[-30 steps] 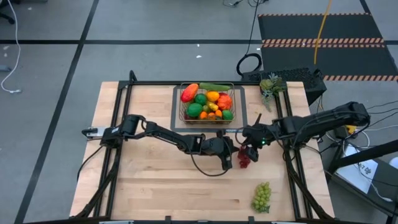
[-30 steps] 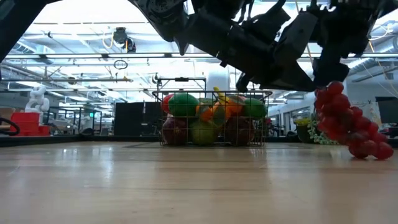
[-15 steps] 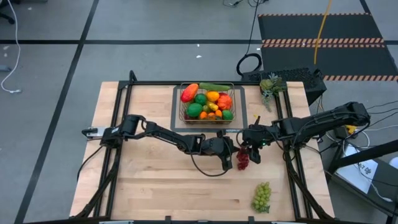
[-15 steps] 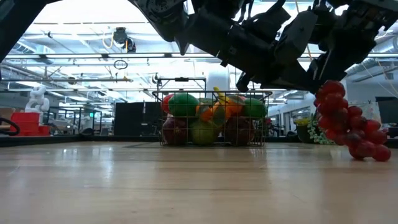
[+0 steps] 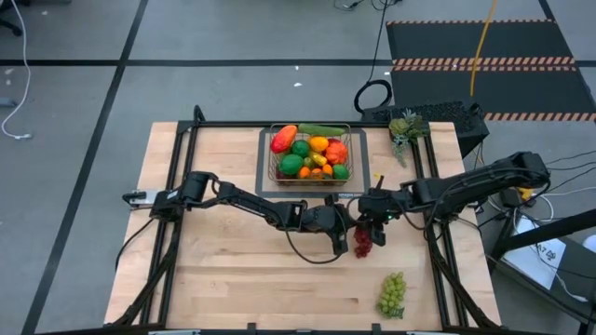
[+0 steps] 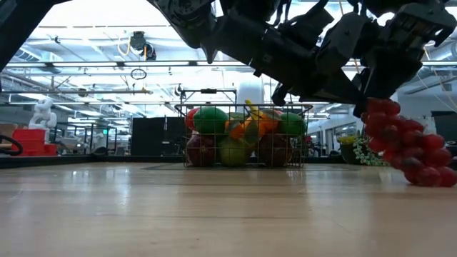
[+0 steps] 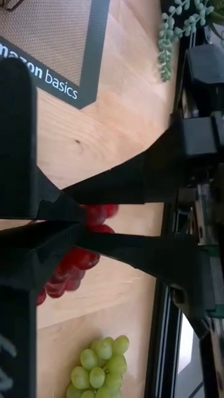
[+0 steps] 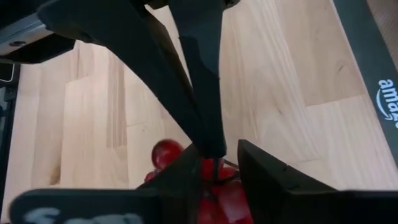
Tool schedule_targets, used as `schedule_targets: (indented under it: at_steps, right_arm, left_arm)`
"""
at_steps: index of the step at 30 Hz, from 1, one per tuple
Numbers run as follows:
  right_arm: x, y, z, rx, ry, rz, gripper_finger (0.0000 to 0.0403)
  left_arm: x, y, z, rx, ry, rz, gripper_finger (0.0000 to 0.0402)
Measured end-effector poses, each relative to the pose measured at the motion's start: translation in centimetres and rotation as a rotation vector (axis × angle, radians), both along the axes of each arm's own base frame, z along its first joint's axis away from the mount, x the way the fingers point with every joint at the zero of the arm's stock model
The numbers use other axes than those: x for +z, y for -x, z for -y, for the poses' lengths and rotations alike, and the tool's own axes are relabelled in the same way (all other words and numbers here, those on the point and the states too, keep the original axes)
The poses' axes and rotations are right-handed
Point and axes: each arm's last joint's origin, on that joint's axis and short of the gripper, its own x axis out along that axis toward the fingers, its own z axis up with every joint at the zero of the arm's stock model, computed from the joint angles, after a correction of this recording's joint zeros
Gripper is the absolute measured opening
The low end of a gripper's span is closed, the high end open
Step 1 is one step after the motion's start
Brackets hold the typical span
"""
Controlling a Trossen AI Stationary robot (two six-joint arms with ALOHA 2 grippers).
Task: Build produce basket
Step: Put the red grapes into the brown wire basket
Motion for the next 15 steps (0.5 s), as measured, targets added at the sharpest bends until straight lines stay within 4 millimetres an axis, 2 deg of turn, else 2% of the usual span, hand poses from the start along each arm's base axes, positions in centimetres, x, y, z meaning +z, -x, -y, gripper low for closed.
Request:
schedule_targets:
  at_steps: [10,13,15]
  right_arm:
    - [-0.18,-0.1,-0.14,0.014,-0.039,-0.016,0.0009]
    - [-0.17,-0.08,-0.18,0.005,-0.064,-0.022,0.0008]
    - [-0.12,0.06,-0.15,-0.014,-0.077,-0.031,0.0009]
  left_arm:
    - [-0.02,0.01,-0.02,0.006,0.013,-0.001,0.0001]
    - [-0.01,0.0,-0.05,0.026,0.067,0.004,0.0017]
    - [0.41,0.06,-0.11,0.044,0.104,0.013,0.0043]
